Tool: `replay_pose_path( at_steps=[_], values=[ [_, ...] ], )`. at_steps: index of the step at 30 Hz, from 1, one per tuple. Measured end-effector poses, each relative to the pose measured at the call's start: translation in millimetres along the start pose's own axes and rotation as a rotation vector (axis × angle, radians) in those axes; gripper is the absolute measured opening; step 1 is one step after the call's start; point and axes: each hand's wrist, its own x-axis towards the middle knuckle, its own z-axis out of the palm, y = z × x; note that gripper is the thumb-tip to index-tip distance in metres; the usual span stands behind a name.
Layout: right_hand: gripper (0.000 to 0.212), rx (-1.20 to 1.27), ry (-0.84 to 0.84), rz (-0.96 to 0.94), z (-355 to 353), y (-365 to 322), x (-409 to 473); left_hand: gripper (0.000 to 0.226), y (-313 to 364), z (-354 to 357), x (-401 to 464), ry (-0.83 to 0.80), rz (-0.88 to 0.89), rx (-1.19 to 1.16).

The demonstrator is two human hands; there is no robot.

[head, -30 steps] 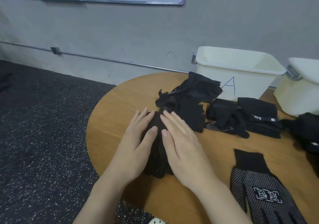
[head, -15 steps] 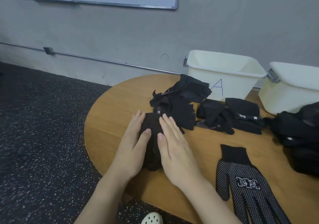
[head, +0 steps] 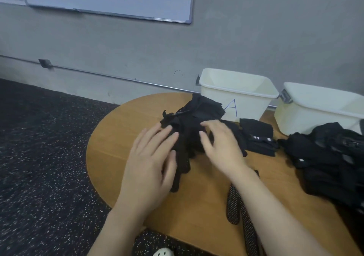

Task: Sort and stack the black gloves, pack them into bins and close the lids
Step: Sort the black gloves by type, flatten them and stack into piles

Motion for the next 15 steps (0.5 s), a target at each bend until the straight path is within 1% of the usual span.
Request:
replay_pose_path(
  at_steps=[2, 5, 8, 9, 12, 15],
  values=[
    [0.029, -0.05, -0.053, 0.031, -9.7, 21.4, 16.4, 0.046, 21.5, 9.0, -2.5, -0.103, 0.074, -0.062],
    [0.036, -0.059, -0.195, 0.045, -20.8, 40.3, 32.5, 0.049, 46.9, 35.9, -13.1, -0.314, 0.135, -0.073],
    [0.044, -0.038, -0.274, 0.087, -20.1, 51.2, 43.3, 0.055, 58.2, 61.9, -19.4, -0.53, 0.089, -0.065],
    [0.045, -0.013, -0.283, 0.104, -17.8, 53.9, 45.9, 0.057, 58.9, 69.4, -20.6, -0.575, 0.075, -0.063],
    [0.048, 0.014, -0.285, 0.135, -8.9, 60.1, 54.1, 0.063, 58.0, 87.0, -19.2, -0.614, 0.058, -0.029],
    [0.04, 0.003, -0.263, 0.133, -4.1, 61.0, 63.4, 0.063, 55.5, 95.9, -16.6, -0.624, 0.033, -0.037]
  ],
)
